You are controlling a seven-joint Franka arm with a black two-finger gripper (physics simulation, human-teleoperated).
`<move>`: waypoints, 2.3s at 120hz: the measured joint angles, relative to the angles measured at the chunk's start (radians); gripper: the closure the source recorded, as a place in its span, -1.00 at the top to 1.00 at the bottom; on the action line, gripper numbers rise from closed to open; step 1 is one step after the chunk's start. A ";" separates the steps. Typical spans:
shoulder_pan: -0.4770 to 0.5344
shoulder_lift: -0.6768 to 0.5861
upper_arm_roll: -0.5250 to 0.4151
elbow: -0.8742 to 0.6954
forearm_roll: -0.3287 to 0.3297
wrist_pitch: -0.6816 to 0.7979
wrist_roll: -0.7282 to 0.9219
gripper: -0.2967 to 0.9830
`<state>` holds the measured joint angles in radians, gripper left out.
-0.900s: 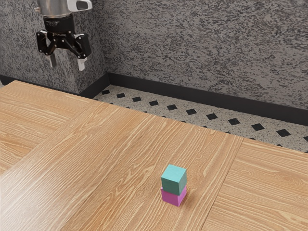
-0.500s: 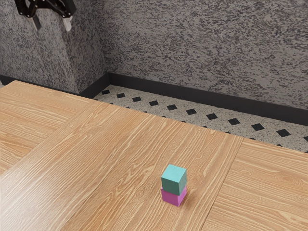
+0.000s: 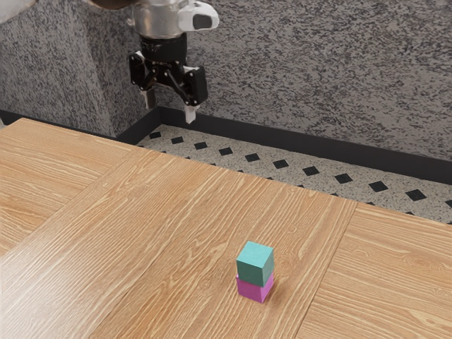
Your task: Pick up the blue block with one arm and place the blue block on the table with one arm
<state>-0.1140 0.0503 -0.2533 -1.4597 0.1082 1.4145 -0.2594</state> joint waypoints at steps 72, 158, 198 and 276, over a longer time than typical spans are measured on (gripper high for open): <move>-0.028 0.109 -0.075 -0.418 -0.070 0.553 -0.038 0.54; -0.050 0.226 -0.075 -0.515 -0.090 0.790 -0.101 0.54; -0.051 0.254 -0.073 -0.512 -0.083 0.800 -0.111 0.17; 0.094 0.407 -0.054 -0.296 0.018 0.714 -0.133 0.00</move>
<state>-0.0197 0.4569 -0.3070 -1.7560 0.1259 2.1285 -0.3923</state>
